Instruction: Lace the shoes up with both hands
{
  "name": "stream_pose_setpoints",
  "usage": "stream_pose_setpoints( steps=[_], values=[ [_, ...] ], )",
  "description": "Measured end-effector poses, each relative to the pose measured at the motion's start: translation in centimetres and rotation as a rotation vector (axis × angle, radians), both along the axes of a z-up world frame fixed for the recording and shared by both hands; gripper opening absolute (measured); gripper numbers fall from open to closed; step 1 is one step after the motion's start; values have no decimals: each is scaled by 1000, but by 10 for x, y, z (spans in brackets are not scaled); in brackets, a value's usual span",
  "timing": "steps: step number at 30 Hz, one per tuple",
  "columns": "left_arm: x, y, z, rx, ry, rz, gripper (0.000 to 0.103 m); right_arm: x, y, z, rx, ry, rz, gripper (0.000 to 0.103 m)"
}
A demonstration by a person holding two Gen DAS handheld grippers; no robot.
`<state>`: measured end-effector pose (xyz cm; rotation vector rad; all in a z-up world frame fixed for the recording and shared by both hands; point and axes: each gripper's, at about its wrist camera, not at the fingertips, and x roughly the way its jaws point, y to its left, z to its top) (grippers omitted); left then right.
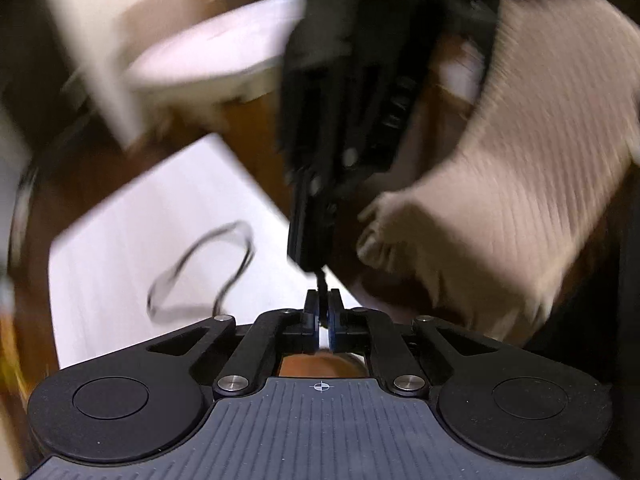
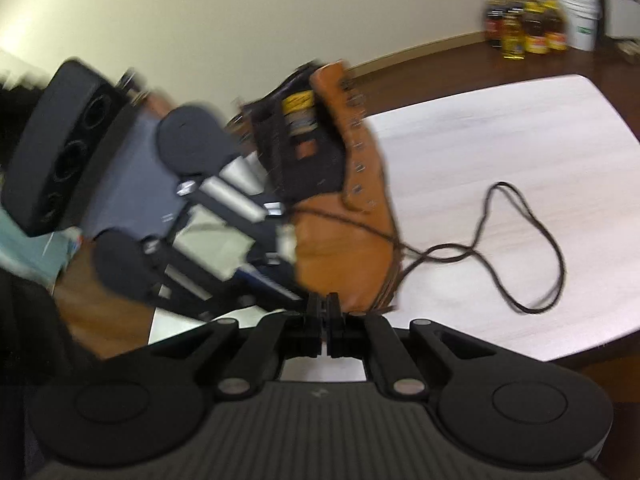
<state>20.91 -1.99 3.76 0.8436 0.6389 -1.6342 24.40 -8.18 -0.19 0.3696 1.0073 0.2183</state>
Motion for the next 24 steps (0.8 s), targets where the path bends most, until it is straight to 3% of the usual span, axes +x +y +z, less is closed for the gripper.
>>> stream_pose_setpoints(
  steps=[1,3,7,8,9,11,12,16,19,24],
  values=[
    [8,7,0,22,46,144,4,-1,-4,-2,11,-3,-53,8],
    [13,14,1,30,91,251,4,-4,-13,-10,61,2,-172,9],
    [26,51,0,34,225,636,4,-5,-21,-27,176,27,-318,9],
    [28,53,-1,32,244,659,4,-5,-22,-31,217,30,-343,9],
    [32,66,-3,11,315,760,4,-4,-24,-35,258,33,-367,10],
    [43,76,-5,5,353,876,4,1,-25,-46,359,37,-410,14],
    [47,78,-5,-1,366,905,4,5,-25,-50,402,39,-428,14],
    [64,87,-13,-25,441,998,4,20,-16,-54,418,35,-445,15],
    [71,90,-16,-63,530,1002,4,29,-5,-48,404,30,-442,15],
    [73,90,-18,-143,576,929,4,39,11,-40,379,52,-404,15]
  ],
)
